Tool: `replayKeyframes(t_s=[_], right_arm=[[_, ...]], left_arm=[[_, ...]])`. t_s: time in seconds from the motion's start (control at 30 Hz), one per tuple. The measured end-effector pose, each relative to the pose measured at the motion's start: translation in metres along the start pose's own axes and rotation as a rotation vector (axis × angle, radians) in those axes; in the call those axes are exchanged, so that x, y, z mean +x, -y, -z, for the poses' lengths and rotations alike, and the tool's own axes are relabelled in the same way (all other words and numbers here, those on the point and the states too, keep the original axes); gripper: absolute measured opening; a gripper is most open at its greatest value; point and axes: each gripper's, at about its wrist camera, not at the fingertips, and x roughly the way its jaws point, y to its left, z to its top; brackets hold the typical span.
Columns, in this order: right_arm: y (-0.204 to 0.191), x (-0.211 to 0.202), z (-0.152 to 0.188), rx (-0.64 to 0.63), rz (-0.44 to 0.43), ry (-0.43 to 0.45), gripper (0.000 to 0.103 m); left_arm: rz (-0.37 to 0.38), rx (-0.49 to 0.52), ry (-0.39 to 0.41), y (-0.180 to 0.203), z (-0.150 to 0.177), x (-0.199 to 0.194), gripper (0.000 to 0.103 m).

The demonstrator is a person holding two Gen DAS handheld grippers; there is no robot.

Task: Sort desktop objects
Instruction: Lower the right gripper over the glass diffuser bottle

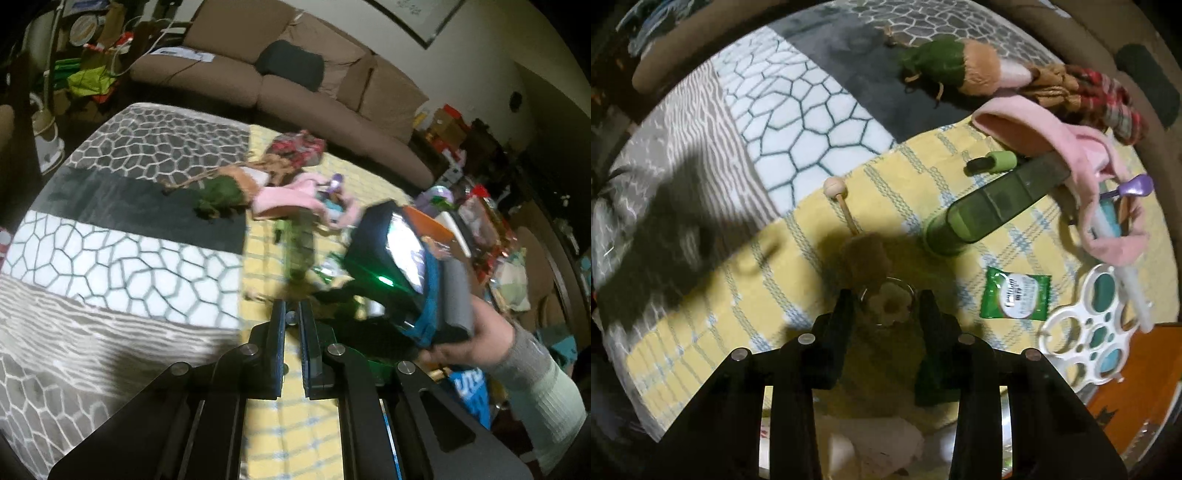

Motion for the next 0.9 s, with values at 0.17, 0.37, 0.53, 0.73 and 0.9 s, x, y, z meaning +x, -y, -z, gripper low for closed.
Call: replayKeyframes(t_s=[0.17, 0.37, 0.53, 0.73, 0.9], right_arm=[[0.009, -0.007, 0.008, 0.011, -0.018, 0.011, 0.034], [0.015, -0.021, 0.020, 0.018, -0.039, 0.044, 0.034], [0.022, -0.034, 0.029, 0.041, -0.075, 0.070, 0.034], [-0.015, -0.032, 0.043, 0.037, -0.062, 0.062, 0.034], [-0.011, -0.006, 0.029, 0.065, -0.015, 0.019, 0.034]], left_arm=[[0.004, -0.039, -0.052, -0.025, -0.021, 0.027, 0.006], [-0.036, 0.001, -0.085, -0.016, -0.029, 0.048, 0.006], [-0.002, -0.006, -0.114, -0.009, -0.024, 0.059, 0.006], [-0.003, 0.002, -0.123, 0.001, -0.019, 0.056, 0.007], [-0.231, 0.081, -0.123, 0.002, -0.010, 0.045, 0.024]])
